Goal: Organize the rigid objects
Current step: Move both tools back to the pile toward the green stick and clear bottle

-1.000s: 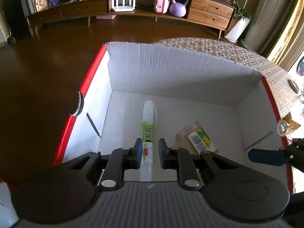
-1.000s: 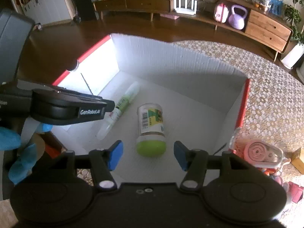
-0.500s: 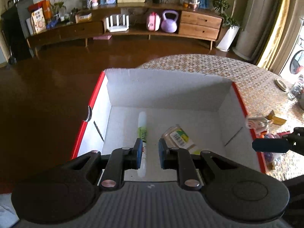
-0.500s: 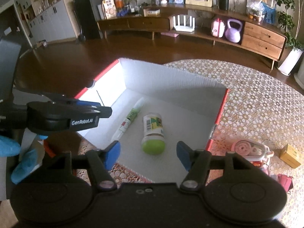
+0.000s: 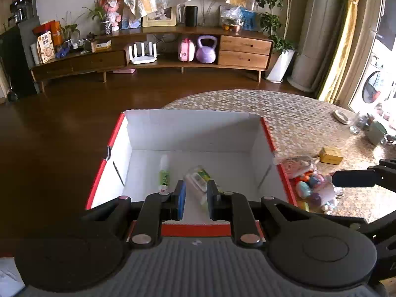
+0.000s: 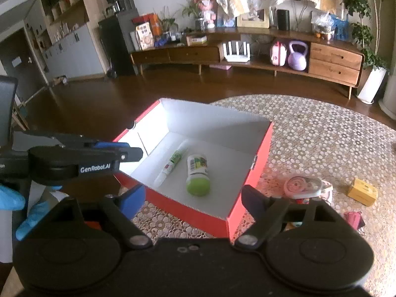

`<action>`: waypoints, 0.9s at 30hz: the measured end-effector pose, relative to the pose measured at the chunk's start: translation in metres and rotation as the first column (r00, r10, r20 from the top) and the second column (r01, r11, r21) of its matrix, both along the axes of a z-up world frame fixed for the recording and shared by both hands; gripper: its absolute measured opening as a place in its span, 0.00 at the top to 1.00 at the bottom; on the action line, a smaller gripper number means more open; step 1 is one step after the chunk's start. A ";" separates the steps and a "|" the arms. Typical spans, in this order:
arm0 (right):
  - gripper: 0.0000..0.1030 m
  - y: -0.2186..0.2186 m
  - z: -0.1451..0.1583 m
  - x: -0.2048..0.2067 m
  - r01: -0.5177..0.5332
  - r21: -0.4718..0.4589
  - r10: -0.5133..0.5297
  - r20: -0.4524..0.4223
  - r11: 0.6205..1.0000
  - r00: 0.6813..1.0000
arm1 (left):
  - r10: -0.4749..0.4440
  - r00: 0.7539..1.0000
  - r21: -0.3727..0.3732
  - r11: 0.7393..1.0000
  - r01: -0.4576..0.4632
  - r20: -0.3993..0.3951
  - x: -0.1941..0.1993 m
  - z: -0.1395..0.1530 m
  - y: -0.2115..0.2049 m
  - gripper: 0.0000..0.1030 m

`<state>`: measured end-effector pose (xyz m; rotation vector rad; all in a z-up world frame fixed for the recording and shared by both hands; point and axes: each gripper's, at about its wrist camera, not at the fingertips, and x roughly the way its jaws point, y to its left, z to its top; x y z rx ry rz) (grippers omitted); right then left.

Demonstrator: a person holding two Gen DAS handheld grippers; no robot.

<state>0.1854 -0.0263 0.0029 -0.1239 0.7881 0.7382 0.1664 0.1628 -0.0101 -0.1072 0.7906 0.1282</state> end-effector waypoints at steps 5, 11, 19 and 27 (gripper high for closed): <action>0.14 -0.021 0.006 -0.010 0.002 0.033 -0.002 0.015 0.999 1.000 | -0.025 0.999 -0.008 1.000 0.025 0.028 -0.016 0.007 -0.019 0.56; 0.09 -0.055 0.006 -0.024 0.027 0.053 -0.029 0.039 0.998 0.999 | -0.064 0.996 -0.003 0.998 0.064 0.068 -0.030 0.008 -0.047 0.34; 0.00 -0.110 -0.003 -0.025 0.130 0.051 -0.134 0.077 0.990 0.988 | -0.099 0.991 -0.018 0.995 0.101 0.087 -0.037 -0.006 -0.082 0.23; 0.00 -0.155 -0.035 -0.023 0.217 0.006 -0.217 0.080 0.976 0.973 | -0.141 0.982 -0.005 0.990 0.143 0.126 -0.041 -0.031 -0.127 0.23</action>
